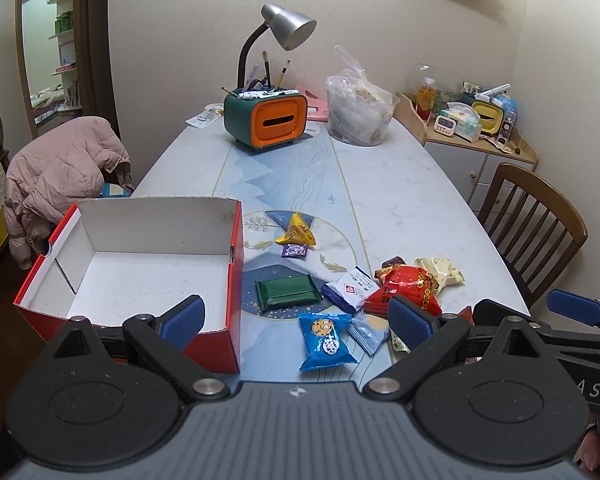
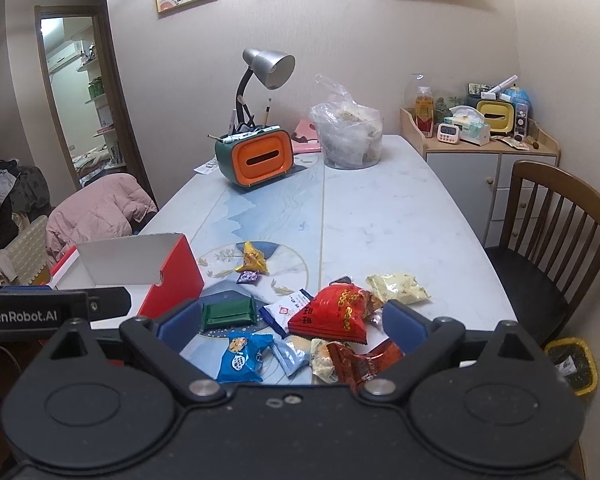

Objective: Organize snacks

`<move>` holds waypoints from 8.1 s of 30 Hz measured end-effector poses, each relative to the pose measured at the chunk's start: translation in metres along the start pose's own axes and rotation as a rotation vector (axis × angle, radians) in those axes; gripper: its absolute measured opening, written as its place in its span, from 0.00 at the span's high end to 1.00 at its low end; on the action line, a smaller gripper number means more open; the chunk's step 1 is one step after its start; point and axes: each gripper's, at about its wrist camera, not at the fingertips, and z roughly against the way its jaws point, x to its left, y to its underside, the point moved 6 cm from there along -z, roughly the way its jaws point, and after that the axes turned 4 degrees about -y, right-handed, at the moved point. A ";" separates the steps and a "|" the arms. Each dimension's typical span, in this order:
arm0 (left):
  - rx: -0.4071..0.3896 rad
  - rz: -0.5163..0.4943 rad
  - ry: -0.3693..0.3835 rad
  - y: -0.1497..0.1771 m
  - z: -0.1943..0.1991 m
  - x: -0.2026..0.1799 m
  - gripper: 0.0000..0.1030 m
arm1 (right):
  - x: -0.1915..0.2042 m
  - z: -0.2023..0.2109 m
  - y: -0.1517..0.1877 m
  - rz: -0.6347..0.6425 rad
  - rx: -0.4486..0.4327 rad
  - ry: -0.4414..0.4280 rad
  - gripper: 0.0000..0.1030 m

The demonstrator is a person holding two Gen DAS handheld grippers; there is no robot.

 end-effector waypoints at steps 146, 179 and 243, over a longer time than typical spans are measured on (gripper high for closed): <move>0.265 0.130 -0.238 -0.023 -0.097 0.222 0.60 | 0.196 -0.181 -0.024 0.418 0.323 -0.293 0.36; 0.486 -0.071 -0.206 0.009 -0.192 0.249 0.59 | 0.248 -0.289 0.028 0.434 0.524 -0.173 0.24; 0.251 -0.043 0.057 -0.030 -0.141 -0.008 0.25 | -0.053 -0.105 -0.035 0.088 0.232 -0.054 0.00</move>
